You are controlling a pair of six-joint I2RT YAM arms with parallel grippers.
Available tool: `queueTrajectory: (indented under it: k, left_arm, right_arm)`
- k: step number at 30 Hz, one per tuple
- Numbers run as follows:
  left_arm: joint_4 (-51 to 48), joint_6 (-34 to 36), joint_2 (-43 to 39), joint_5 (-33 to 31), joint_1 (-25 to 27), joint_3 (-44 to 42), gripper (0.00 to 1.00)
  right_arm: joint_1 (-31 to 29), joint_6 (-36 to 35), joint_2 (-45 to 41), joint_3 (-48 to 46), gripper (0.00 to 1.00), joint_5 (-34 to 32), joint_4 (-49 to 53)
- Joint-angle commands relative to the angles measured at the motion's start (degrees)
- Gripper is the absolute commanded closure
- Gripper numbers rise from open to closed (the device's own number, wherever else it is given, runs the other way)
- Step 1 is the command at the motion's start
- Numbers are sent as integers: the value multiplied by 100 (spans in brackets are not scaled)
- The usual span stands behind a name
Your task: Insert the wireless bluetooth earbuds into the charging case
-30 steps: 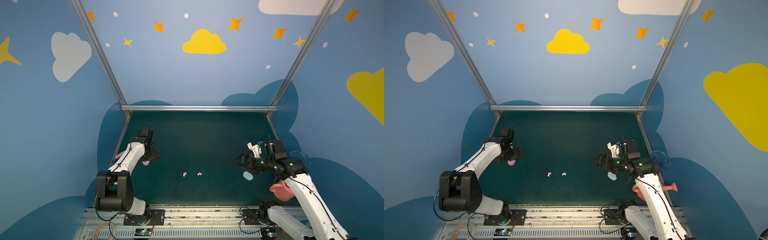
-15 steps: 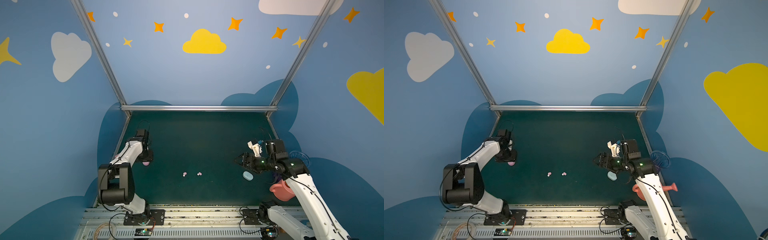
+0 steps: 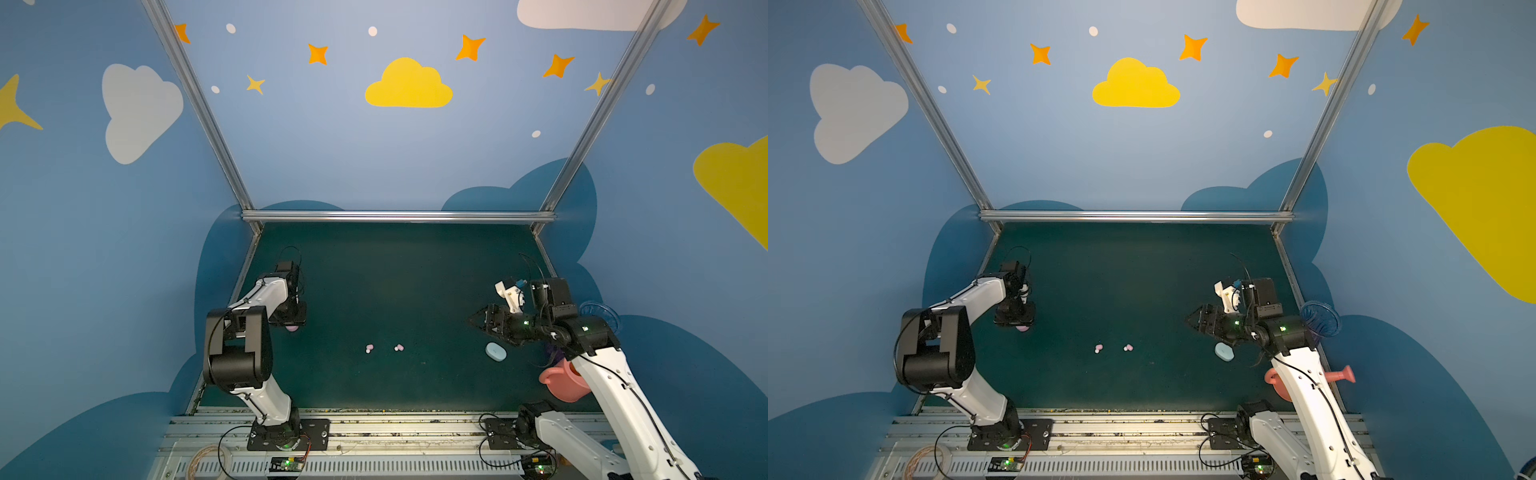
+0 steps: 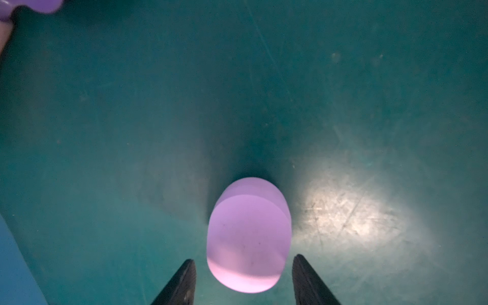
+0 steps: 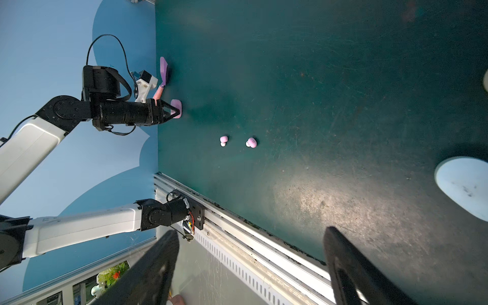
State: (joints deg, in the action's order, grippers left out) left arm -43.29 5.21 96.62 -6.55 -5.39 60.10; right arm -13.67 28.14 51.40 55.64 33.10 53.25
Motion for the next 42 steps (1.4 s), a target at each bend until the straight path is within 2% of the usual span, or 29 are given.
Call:
queueTrajectory:
  k: [1,11,15,23,26,31,37,42]
  left_arm:
    - [113,48,17,19,-51,116,44]
    - [21,50,497,267,-99,310,48]
    - [19,33,519,362,-96,320,53]
    - [-142,-50,159,523,10,315,82]
    - [-230,-72,-158,597,196,317,88]
    - [-367,-14,-850,795,889,343,88]
    - [-385,148,-1621,1142,2248,321,87]
    - [-172,234,-1877,985,3538,211,86]
  right_arm:
    - [-21,-41,-81,103,16,54,88]
    - [-22,-2,-86,121,16,49,119]
    - [-22,27,-103,122,16,55,113]
    - [-20,68,-147,-5,16,82,41]
    - [-21,60,-128,-76,16,101,-6]
    - [-8,-12,14,-184,16,224,-193]
    - [-8,-90,303,-272,16,679,-640]
    - [-55,24,565,-454,16,1290,-1207]
